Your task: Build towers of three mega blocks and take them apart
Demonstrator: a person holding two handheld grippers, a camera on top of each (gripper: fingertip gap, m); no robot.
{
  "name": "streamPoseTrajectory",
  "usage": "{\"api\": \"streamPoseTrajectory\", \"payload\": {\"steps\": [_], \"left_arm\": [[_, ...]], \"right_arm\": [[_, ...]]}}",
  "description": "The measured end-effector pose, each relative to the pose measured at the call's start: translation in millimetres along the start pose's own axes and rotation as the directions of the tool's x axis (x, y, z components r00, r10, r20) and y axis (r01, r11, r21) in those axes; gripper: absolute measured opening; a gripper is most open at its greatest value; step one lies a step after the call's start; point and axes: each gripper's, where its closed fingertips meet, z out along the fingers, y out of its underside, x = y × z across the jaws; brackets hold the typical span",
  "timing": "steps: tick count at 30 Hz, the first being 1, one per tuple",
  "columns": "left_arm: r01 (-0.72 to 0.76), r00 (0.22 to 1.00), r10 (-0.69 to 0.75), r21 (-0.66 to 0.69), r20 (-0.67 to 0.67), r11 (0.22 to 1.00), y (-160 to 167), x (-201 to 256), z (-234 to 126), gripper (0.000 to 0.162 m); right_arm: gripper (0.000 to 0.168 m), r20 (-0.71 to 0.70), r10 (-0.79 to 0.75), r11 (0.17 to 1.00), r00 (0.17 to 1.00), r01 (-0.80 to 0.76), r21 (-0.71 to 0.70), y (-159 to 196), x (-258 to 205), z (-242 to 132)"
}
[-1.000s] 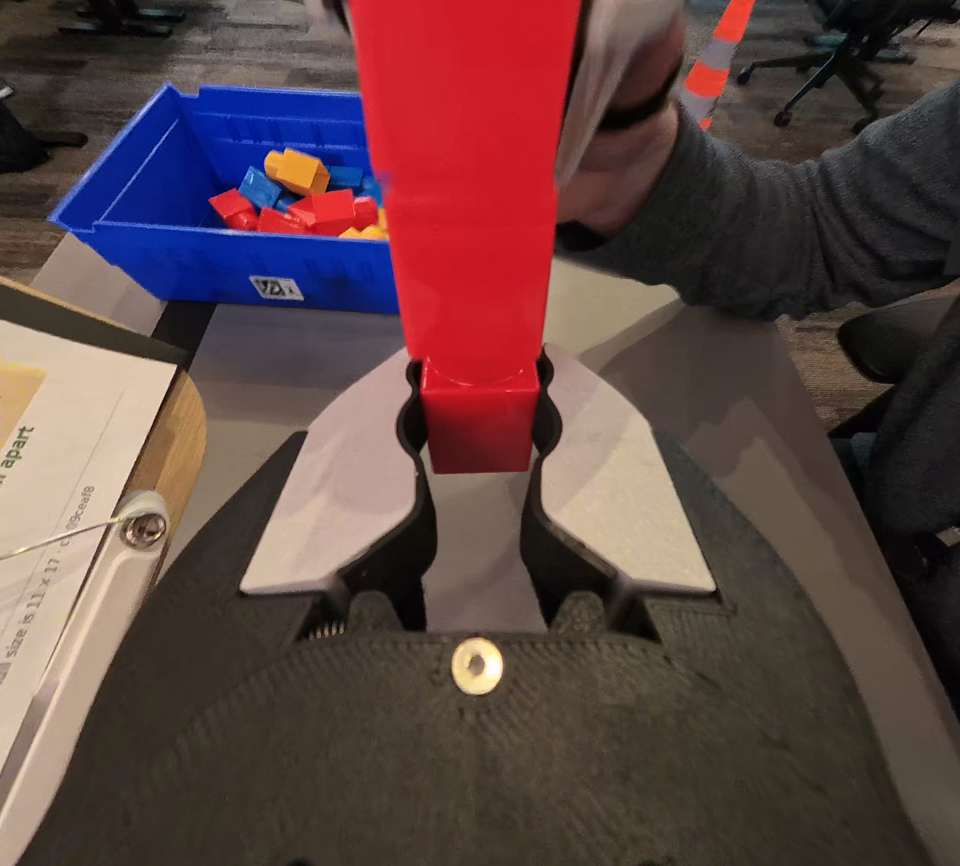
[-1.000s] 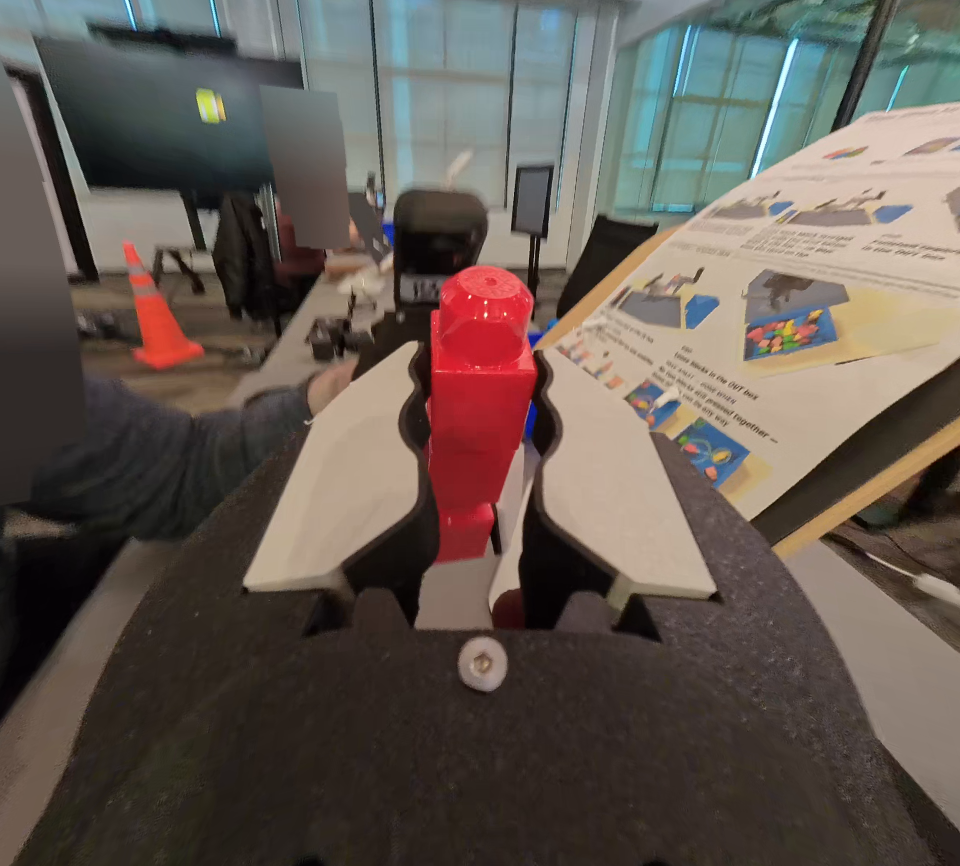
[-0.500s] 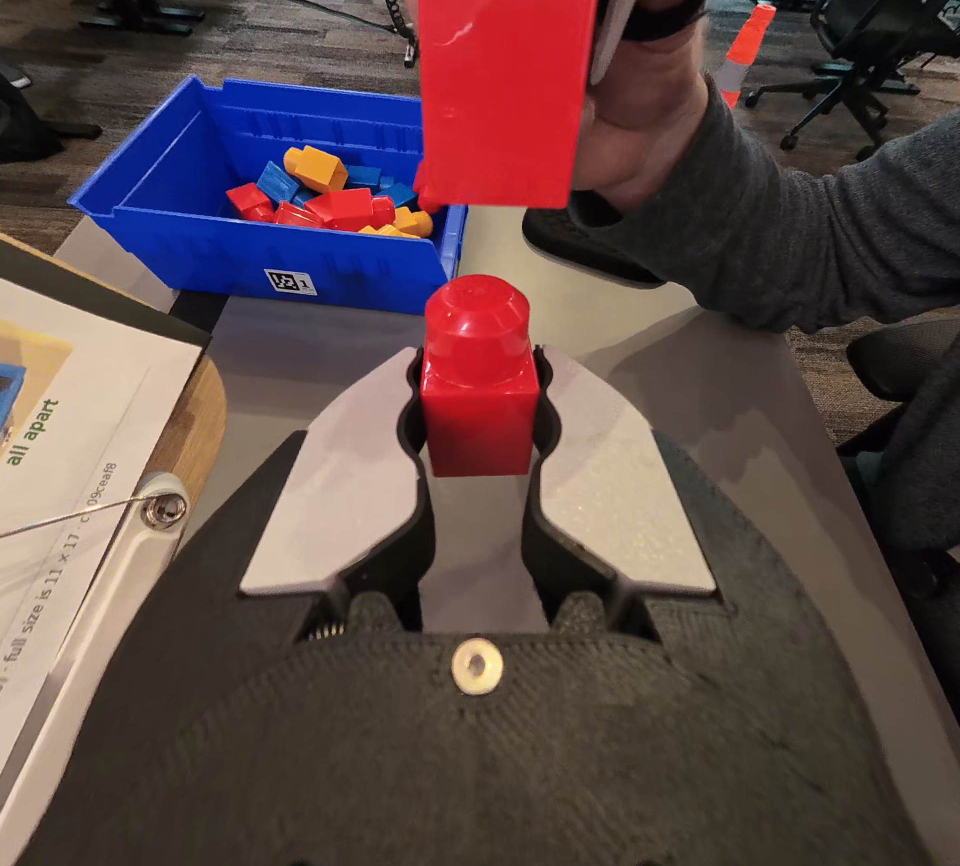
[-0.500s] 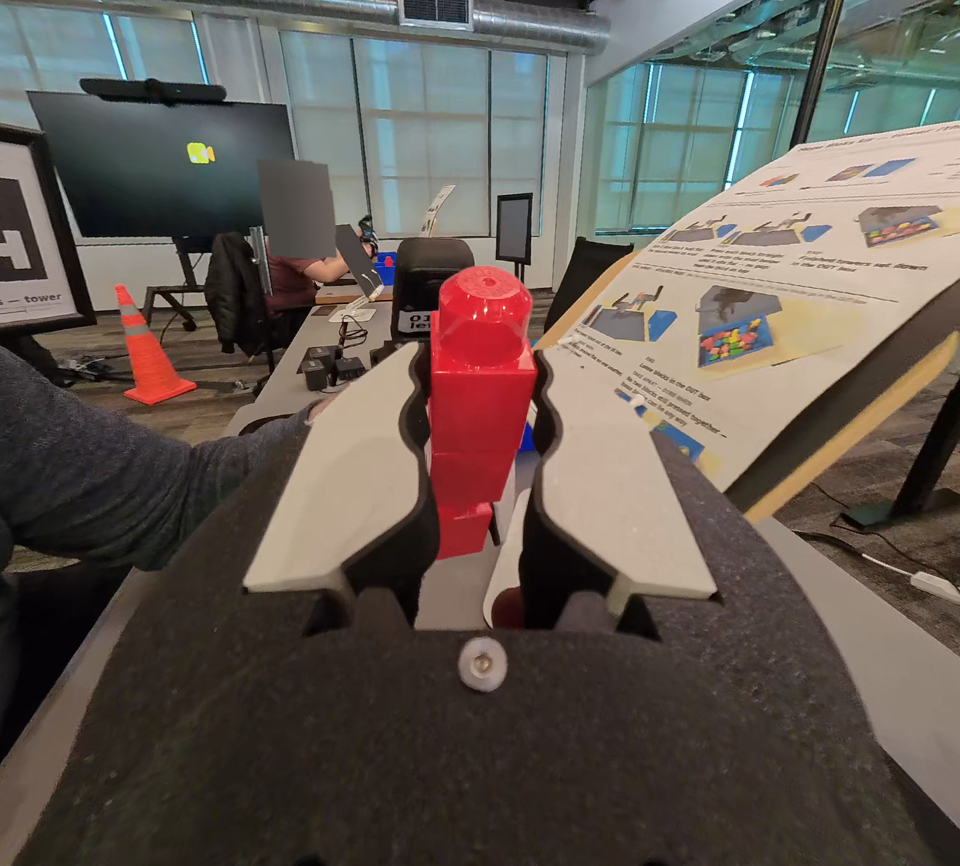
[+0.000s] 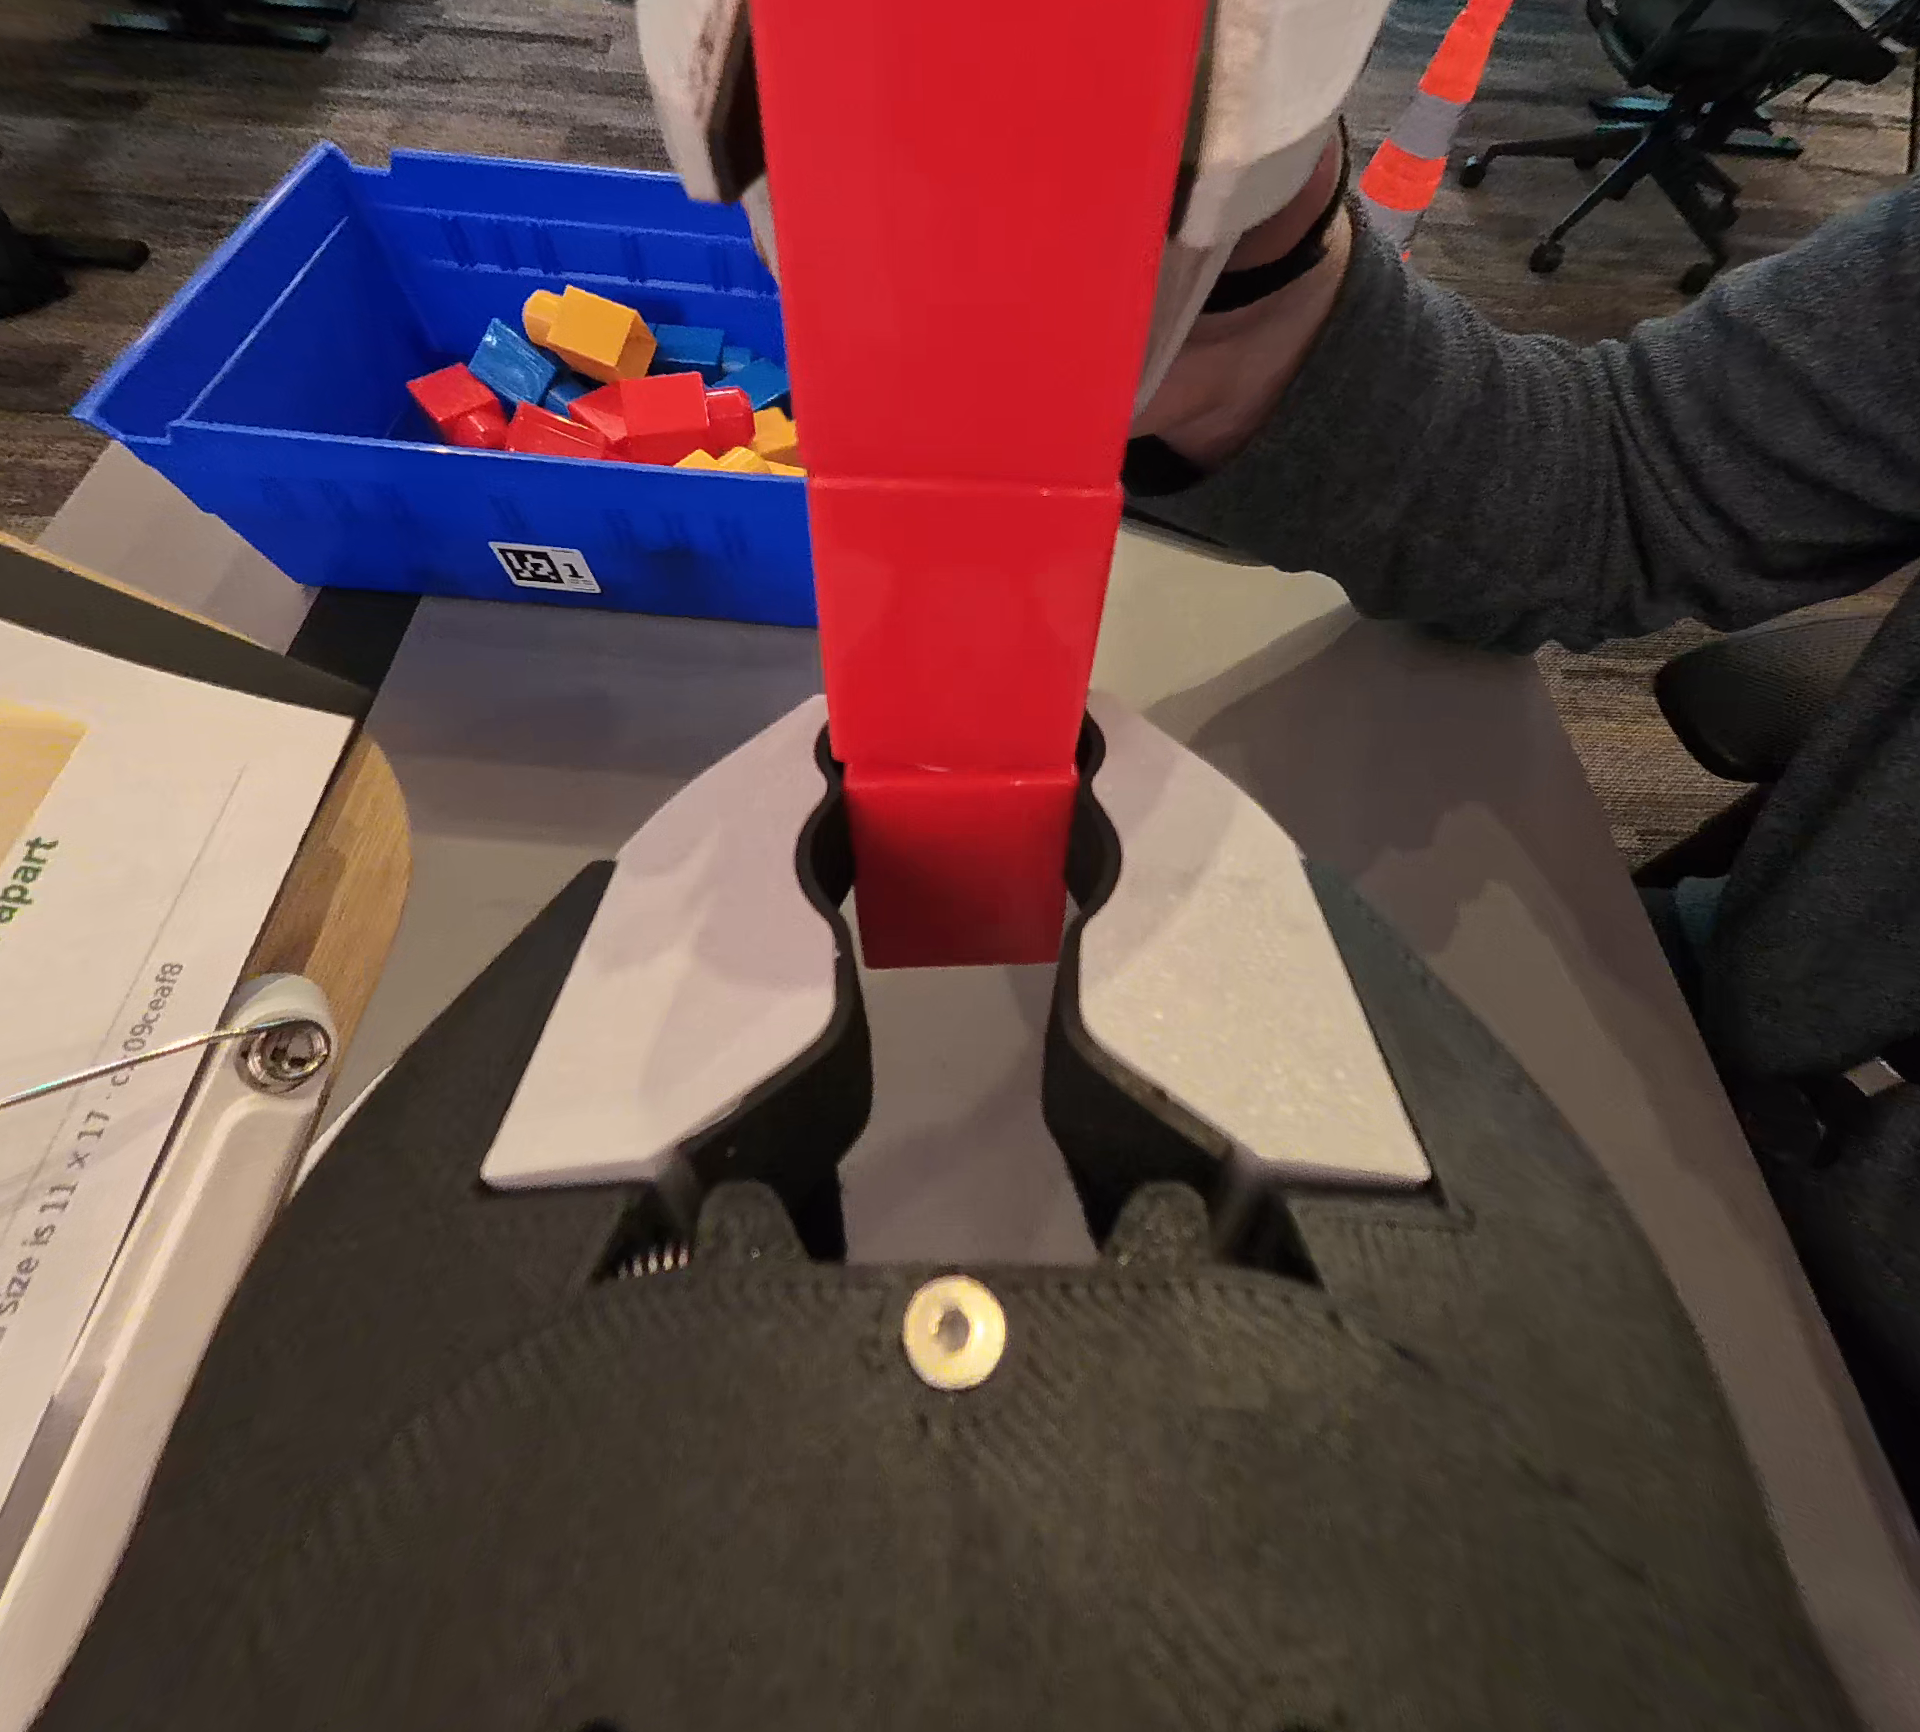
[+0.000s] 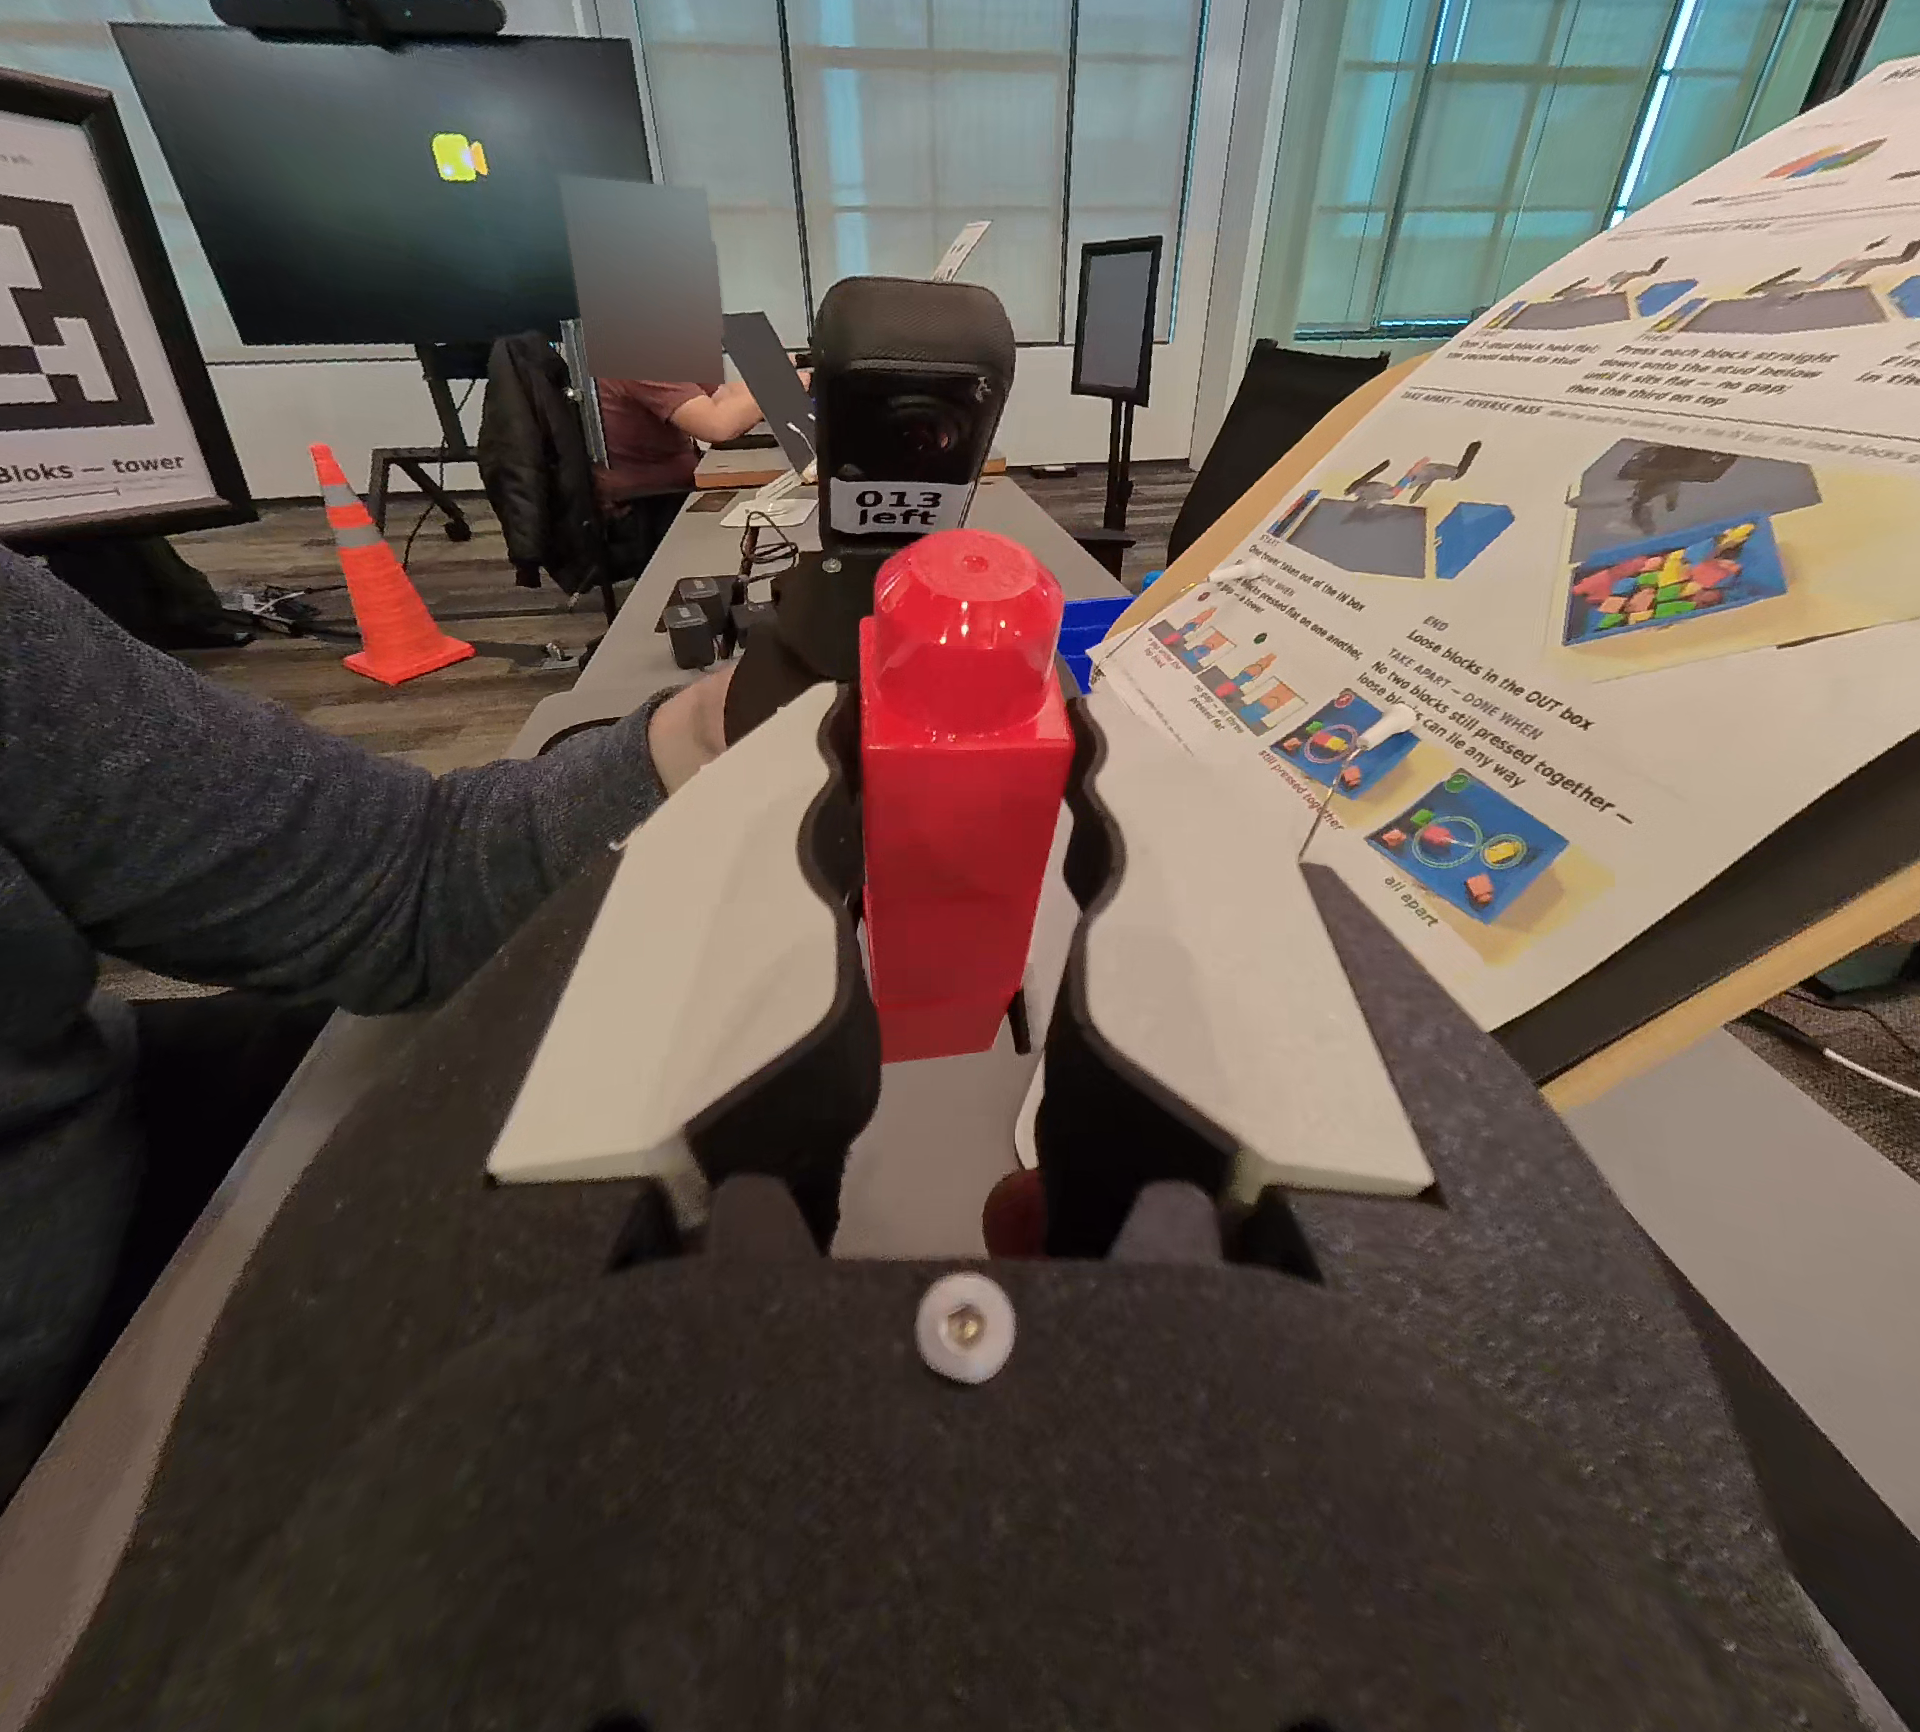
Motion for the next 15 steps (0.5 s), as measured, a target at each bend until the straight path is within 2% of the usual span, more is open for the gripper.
{"api": "streamPoseTrajectory", "payload": {"steps": [9, 12, 15], "left_arm": [[0.041, 0.999, -0.039, 0.106, -0.021, 0.994, -11.7, -4.1, -7.6, 0.037], [0.065, 0.997, -0.057, 0.172, -0.05, 0.983, -20.1, -3.3, -11.1, 0.036], [0.033, 0.999, -0.029, 0.164, -0.021, 0.986, -20.3, -3.3, -9.4, 0.035]], "right_arm": [[0.037, -0.011, 0.001, 1.0, 1.0, -0.001, 0.028, -2.2, 2.9, -1.1], [0.036, -0.011, 0.003, 1.0, 1.0, -0.003, -0.001, 3.0, 3.4, 0.8], [0.037, -0.014, 0.01, 1.0, 1.0, -0.009, 0.021, 1.1, 3.0, 3.5]]}}
